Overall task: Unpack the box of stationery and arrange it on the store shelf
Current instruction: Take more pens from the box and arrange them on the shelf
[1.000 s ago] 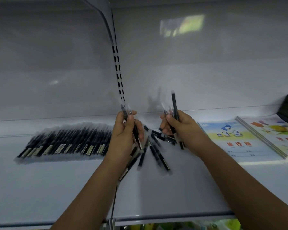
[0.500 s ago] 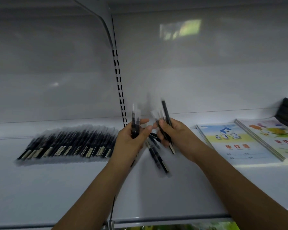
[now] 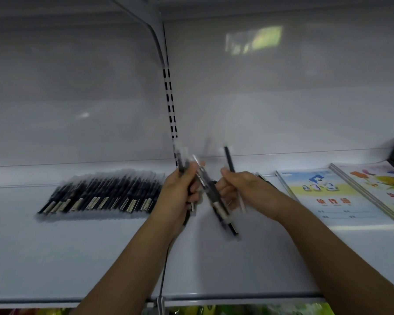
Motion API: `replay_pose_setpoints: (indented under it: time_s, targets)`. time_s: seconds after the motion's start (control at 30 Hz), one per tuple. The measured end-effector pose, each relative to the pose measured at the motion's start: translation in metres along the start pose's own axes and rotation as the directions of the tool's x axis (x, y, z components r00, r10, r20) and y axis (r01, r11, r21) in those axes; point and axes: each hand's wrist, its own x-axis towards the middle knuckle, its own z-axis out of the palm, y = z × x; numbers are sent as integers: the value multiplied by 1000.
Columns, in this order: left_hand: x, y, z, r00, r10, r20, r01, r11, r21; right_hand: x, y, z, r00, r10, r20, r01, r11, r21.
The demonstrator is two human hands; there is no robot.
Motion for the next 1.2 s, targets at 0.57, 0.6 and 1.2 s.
replay_pose_setpoints:
  time_s: [0.57,0.6,1.2]
  targets:
    - [5,32,-65,998,15,-62,-26,982,-187,14,16,5,994,-101,43,92,981,170]
    - [3,32,-69,999,6,-45,-13,985,-172,13,12,7,997,-68,-21,71,979,192]
    - [-22,17,-81,989,-121,82,143,917,-373,58,-24,95,942,31,-334,-314,432,-845]
